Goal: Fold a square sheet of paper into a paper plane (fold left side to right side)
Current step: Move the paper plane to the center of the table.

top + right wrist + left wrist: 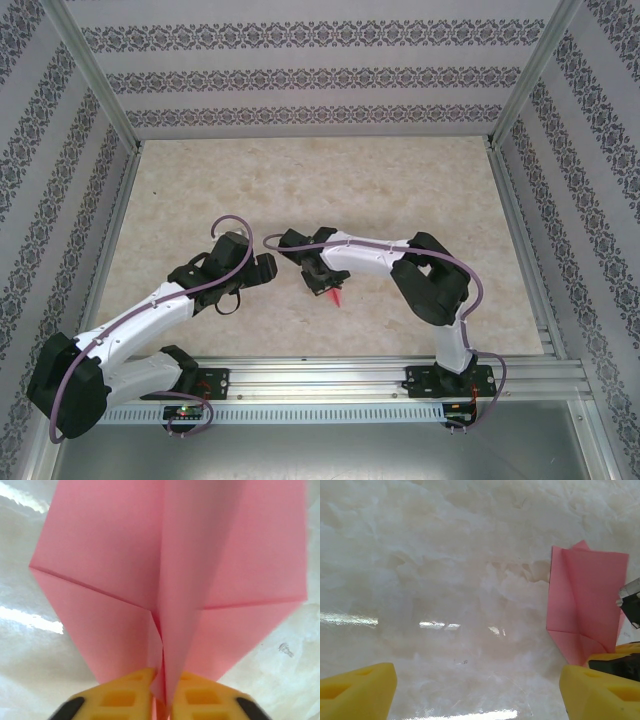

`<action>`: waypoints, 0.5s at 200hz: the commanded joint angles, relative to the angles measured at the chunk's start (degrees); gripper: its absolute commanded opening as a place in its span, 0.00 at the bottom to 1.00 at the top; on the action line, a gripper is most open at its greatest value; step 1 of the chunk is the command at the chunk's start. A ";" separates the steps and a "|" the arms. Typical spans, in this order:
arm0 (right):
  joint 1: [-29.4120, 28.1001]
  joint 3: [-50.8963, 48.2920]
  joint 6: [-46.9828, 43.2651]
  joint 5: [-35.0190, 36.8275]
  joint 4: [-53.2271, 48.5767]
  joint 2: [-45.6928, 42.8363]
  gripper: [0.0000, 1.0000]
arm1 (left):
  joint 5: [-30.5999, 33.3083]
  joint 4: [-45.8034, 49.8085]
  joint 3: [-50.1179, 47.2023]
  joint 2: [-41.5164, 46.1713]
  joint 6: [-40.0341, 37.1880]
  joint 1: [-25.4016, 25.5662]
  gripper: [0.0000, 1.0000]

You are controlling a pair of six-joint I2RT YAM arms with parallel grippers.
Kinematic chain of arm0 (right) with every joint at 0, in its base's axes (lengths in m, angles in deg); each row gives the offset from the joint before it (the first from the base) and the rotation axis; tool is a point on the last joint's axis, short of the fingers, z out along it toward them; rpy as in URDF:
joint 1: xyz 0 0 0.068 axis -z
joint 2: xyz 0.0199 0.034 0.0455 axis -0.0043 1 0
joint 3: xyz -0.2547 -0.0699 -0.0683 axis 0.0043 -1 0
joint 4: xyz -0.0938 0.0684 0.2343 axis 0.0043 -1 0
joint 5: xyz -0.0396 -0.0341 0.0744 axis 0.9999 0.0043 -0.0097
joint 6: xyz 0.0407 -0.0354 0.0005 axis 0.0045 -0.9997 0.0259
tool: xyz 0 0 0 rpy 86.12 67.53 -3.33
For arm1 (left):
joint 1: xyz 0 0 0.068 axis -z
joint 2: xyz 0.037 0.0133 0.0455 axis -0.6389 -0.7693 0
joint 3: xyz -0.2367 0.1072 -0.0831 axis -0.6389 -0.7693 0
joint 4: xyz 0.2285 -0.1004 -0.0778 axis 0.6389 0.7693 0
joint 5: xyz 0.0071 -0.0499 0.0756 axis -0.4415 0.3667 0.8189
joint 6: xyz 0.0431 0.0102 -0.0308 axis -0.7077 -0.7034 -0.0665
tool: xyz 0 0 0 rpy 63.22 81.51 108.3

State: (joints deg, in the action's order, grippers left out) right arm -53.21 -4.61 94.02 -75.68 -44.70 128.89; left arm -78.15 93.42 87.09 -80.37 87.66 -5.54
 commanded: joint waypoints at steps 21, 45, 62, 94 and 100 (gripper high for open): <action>3.08 -2.53 0.43 -2.51 2.98 -6.20 0.00 | 1.74 1.88 -0.19 1.19 -0.70 -0.60 0.87; 7.51 -3.44 0.01 -5.47 5.10 -8.82 0.00 | 2.46 2.33 -0.10 1.33 -0.83 -0.60 0.95; 11.84 -3.40 -0.07 -8.41 7.38 -8.99 0.00 | 2.57 2.32 -0.17 1.32 -0.93 -0.60 1.00; 19.78 -0.32 -1.06 -13.59 10.75 -4.79 0.00 | 1.84 2.24 -0.16 1.21 -1.22 -0.60 1.00; 20.66 1.37 -1.53 -13.48 10.36 -3.61 0.00 | 1.74 2.28 -0.19 1.21 -1.35 -0.60 1.00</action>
State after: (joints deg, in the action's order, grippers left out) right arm -36.24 -7.16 94.00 -85.08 -37.40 121.59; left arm -76.80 94.51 87.09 -80.11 87.42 -5.54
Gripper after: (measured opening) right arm 0.048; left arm 0.997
